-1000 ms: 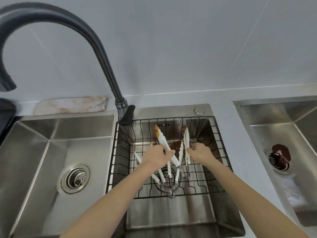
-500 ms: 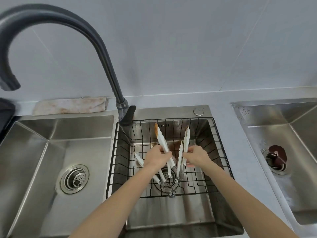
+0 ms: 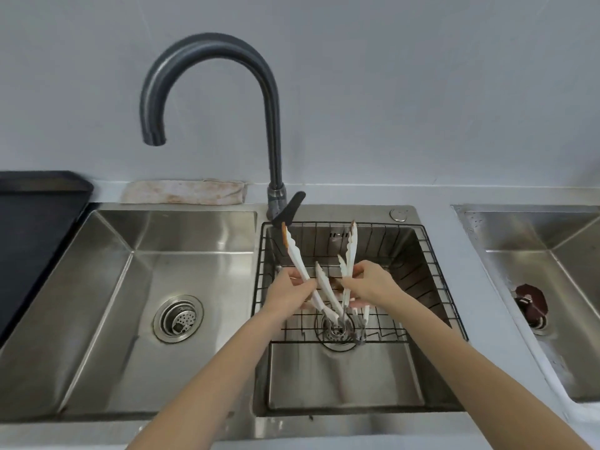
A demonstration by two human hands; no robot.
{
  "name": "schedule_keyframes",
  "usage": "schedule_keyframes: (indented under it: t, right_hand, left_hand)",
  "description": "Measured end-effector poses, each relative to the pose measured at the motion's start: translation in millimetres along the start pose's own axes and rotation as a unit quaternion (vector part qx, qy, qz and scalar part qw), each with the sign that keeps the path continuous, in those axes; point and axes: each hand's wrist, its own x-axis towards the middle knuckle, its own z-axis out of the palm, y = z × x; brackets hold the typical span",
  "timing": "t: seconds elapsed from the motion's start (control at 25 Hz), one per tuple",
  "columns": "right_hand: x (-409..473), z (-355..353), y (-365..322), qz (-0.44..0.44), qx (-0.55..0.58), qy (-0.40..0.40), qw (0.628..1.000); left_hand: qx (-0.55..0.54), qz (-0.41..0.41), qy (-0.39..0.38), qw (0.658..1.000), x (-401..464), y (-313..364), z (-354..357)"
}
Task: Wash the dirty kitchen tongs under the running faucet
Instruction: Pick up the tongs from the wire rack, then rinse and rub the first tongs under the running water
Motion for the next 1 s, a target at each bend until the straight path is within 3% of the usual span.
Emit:
schedule_keyframes:
  t: [0.32, 0.72, 1.0]
  right_hand:
    - [-22.7, 81.4, -65.7, -0.057, 0.018, -0.050, 0.997]
    - [-17.4, 192.9, -138.3, -0.034, 0.117, -0.060, 0.991]
    - [-10.5, 223.7, -163.6, -0.027, 0.135, -0.053, 0.989]
  left_hand:
    - [-0.052, -0.007, 0.068, 0.996, -23.1, -30.1, -102.7]
    - [-0.112, 0.006, 0.075, 0.991, -21.8, -50.1, -234.0]
    - [-0.106, 0.007, 0.080, 0.991, -6.6, -54.1, -276.2]
